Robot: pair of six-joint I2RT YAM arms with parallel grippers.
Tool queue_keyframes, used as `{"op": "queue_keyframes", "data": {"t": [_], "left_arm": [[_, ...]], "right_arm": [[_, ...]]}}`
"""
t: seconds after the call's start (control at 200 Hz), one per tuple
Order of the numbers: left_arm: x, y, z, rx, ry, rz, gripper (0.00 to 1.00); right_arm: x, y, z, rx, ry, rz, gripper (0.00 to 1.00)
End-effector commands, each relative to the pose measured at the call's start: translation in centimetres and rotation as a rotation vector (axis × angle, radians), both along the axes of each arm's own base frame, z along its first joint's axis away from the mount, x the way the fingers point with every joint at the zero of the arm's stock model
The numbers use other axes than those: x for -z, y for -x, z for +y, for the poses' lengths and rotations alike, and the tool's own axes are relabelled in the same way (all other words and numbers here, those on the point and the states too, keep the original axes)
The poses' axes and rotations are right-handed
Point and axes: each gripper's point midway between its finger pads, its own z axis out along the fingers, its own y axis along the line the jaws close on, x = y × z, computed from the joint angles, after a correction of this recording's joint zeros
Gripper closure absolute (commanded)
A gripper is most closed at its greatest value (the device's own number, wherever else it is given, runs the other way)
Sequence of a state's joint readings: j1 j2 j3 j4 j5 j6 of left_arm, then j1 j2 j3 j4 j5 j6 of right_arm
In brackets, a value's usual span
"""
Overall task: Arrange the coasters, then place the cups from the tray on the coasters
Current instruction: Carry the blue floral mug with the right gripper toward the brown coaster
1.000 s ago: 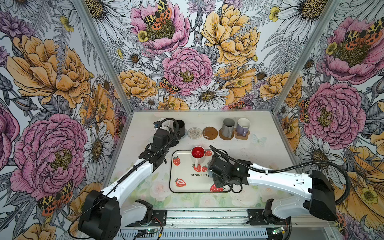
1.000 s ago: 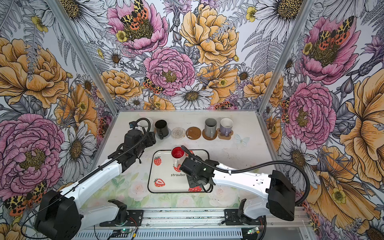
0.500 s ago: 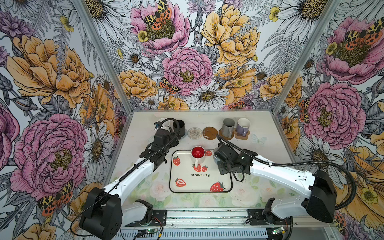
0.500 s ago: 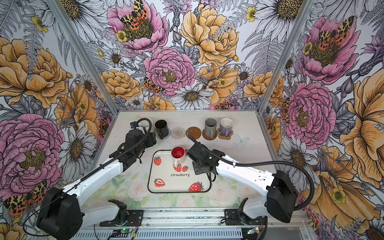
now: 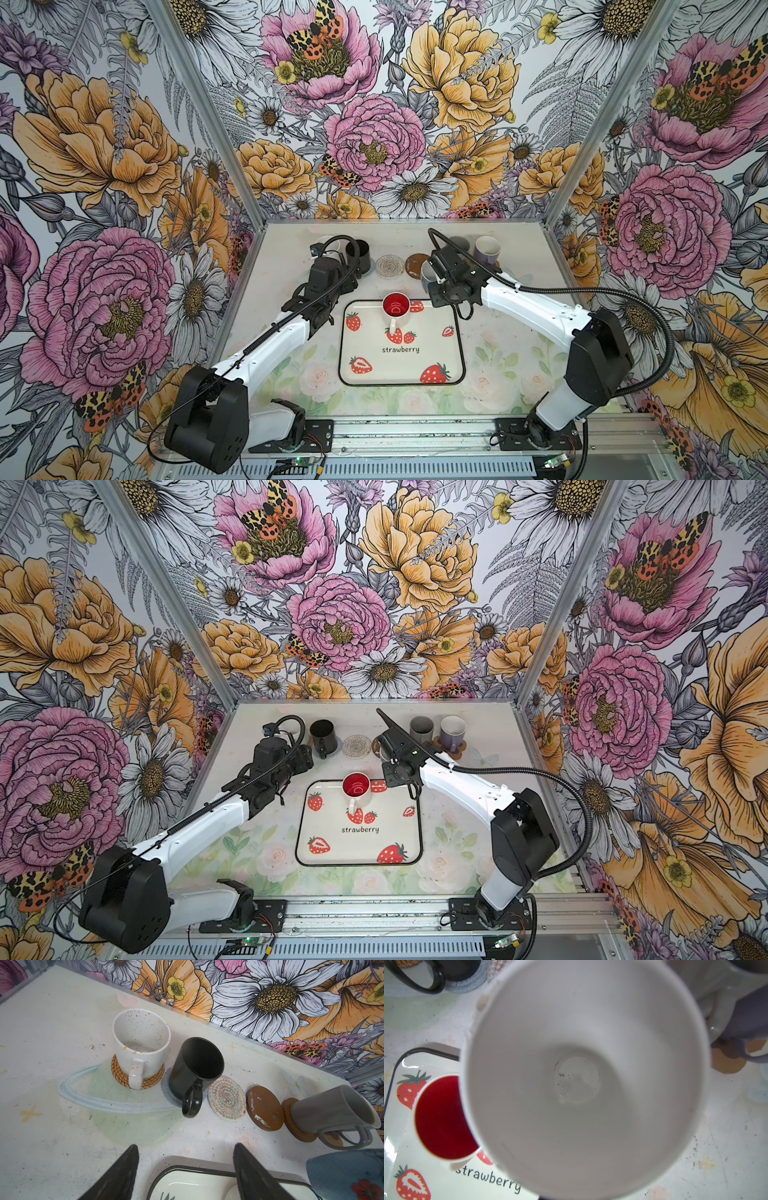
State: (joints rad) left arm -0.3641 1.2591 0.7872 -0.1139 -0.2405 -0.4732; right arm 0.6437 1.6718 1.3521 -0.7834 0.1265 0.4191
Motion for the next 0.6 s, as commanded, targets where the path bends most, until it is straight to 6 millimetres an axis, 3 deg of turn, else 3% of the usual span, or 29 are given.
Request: {"op": "queue_keyframes", "data": {"t": [0.0,0.225,0.59], "left_arm": [[-1.9,-0.8,-0.1,0.004,0.034,-0.058,0.27],[-1.8,-1.0,0.2,-0.002,0.034,-0.055,0.27],[-1.4,-1.3,0.7,-0.014,0.025,-0.044,0.27]], "right_arm": [[-3.0,-3.5,2.3,-0.047,-0.077,-0.105,1.00],[-2.6,-7.5,3.1,-0.044,-0.095,-0.109,1.00],[-1.0,-13.3,2.8,0.023,-0.096,-0.119,1.00]]}}
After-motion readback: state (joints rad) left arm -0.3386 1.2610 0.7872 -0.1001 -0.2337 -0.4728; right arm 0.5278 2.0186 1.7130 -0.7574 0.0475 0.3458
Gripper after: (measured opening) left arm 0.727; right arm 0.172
